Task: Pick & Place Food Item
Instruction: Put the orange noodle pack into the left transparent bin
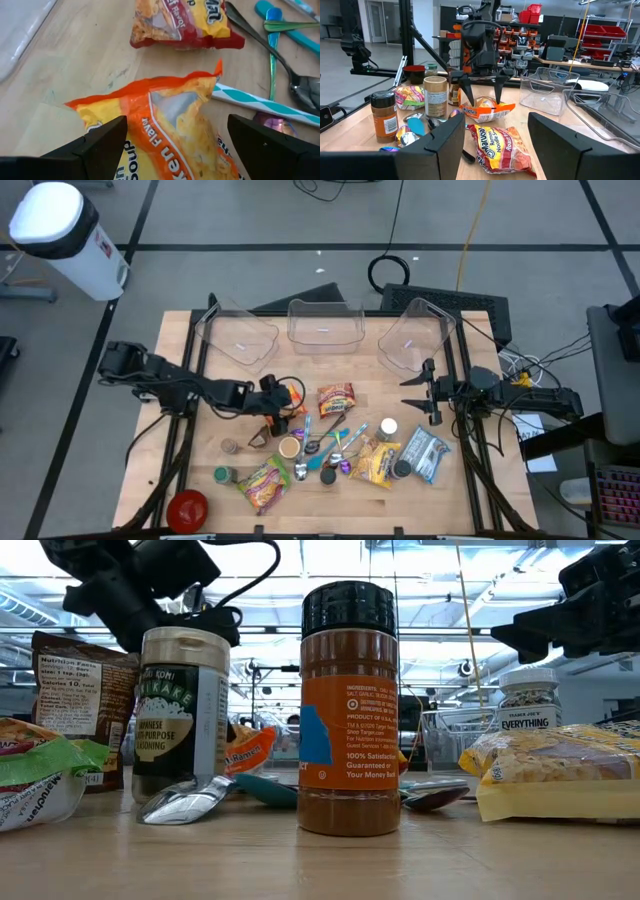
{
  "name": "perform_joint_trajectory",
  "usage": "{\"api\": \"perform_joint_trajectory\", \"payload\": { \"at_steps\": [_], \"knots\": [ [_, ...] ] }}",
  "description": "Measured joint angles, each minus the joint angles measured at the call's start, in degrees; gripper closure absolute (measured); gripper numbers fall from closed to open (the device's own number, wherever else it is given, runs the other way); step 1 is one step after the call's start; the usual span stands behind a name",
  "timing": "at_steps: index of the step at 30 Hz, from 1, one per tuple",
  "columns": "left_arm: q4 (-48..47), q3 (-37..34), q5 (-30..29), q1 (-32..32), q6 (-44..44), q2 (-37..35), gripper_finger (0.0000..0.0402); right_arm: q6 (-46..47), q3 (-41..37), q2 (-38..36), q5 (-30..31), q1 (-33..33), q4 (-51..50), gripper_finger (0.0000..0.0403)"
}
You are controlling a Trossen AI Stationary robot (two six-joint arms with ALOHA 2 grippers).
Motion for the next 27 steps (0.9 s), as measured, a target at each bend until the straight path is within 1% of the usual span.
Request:
{"api": "perform_joint_trajectory", "payload": {
  "at_steps": [2, 5, 16, 20, 23, 25, 27],
  "knots": [
    [0.0, 0.0, 0.0, 0.0, 0.1, 0.0, 0.0062, 0.0, 0.0, 0.0, 0.0, 0.0, 0.0, 0.0193],
    [0.0, 0.0, 0.0, 0.0, 0.0, 0.0, 0.0095, 0.0, 0.0, 0.0, 0.0, 0.0, 0.0, 0.0193],
    [0.0, 0.0, 0.0, 0.0, -1.2, -0.2, 0.0284, 0.0, 0.0, 0.0, 0.0, 0.0, 0.0, 0.0193],
    [-0.1, 0.0, 0.2, 0.4, -0.1, -0.5, 0.0342, 0.0, 0.0, 0.0, 0.0, 0.0, 0.0, 0.0193],
    [-1.1, 0.2, 0.7, 1.1, 1.3, -2.9, 0.0382, 0.0, 0.0, 0.0, 0.0, 0.0, 0.0, 0.0193],
    [-3.7, 1.3, 0.8, 1.7, 2.2, -5.0, 0.0395, 0.0, 0.0, 0.0, 0.0, 0.0, 0.0, 0.0193],
    [-7.5, 3.1, 0.3, 2.4, 2.3, -7.8, 0.0391, 0.0, 0.0, 0.0, 0.0, 0.0, 0.0, 0.0193]
  ]
}}
